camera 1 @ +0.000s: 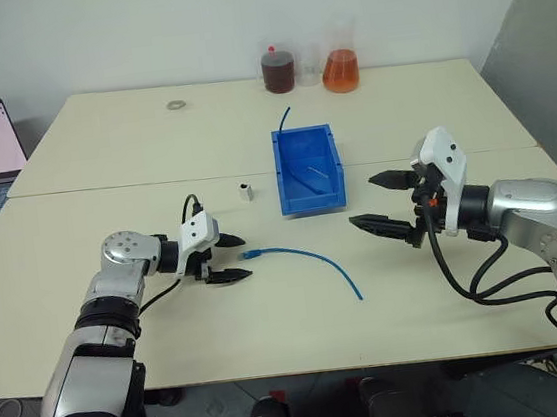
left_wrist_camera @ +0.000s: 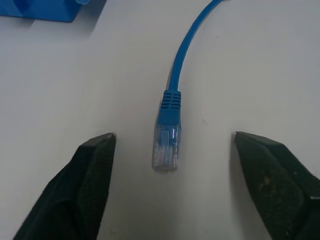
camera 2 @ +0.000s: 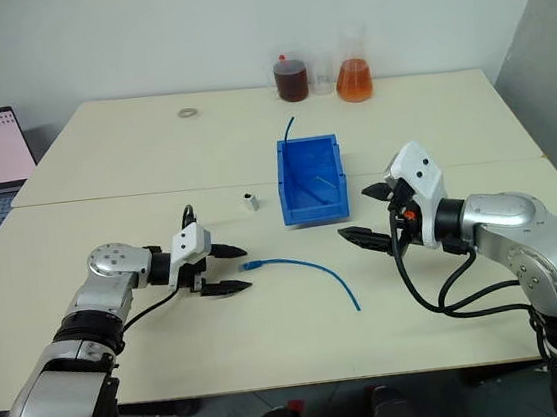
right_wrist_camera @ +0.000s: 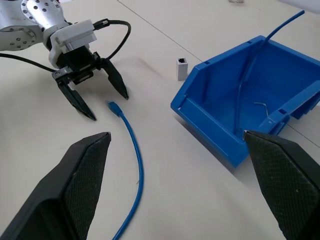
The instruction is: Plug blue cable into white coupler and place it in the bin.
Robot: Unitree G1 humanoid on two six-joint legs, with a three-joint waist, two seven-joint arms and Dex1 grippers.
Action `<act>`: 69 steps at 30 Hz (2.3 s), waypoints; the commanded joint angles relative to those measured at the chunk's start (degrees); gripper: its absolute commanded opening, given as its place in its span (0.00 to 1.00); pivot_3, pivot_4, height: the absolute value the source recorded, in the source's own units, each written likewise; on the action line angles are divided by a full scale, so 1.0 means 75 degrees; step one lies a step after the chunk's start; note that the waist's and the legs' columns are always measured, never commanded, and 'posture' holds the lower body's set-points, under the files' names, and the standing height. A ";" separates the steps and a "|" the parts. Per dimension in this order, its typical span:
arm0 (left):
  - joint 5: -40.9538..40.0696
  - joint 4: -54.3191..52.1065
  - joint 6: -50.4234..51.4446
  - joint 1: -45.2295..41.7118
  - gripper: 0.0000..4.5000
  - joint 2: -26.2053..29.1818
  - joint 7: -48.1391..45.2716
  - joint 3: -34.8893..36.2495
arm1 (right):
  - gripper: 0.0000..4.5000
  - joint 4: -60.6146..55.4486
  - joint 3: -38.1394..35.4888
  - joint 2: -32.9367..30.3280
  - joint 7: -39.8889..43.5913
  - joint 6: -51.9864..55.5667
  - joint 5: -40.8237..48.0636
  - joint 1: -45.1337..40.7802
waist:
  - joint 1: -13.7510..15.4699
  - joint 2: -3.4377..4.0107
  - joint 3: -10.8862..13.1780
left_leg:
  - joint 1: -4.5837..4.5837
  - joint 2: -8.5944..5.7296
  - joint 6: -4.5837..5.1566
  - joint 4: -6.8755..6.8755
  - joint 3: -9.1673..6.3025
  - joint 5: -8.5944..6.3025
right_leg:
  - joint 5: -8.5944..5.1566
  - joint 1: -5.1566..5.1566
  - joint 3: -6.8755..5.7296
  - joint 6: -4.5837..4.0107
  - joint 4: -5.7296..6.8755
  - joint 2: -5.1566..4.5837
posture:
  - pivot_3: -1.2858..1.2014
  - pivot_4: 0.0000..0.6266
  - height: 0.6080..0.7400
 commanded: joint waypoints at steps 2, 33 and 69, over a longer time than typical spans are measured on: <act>0.0362 0.0420 -0.0052 -0.0005 0.59 0.0277 -0.0325 -0.0105 | 1.00 -0.0361 -0.0249 -0.0117 -0.0106 0.0021 0.0202 0.0126 | -0.0082 0.0001 0.0000 | 0.0003 0.0001 0.0000 0.0000 0.0002 0.0000 | 0.0000 0.0000 0.0003 0.0000 0.0003 0.0001 | 0.52 0.24 1.00; -0.4087 -0.7224 0.9574 -0.0438 0.05 -0.1798 0.3457 0.2128 | 1.00 -0.0248 -0.1519 0.1356 -0.1916 0.1581 0.4191 -0.0253 | -0.0144 -0.0007 0.0005 | -0.0001 0.0005 -0.0001 0.0005 -0.0012 0.0001 | -0.0001 -0.0003 -0.0001 0.0000 0.0021 0.0001 | 0.52 0.24 1.00; -0.6115 -0.8206 1.0373 0.0386 0.05 -0.0880 0.2992 0.1532 | 0.89 0.1746 -0.0661 0.1066 -0.1175 0.1517 0.5615 -0.1073 | -0.0168 -0.0007 0.0005 | -0.0002 0.0003 -0.0002 -0.0001 0.0001 0.0002 | -0.0003 -0.0003 0.0012 0.0004 -0.0001 0.0001 | 0.52 0.24 1.00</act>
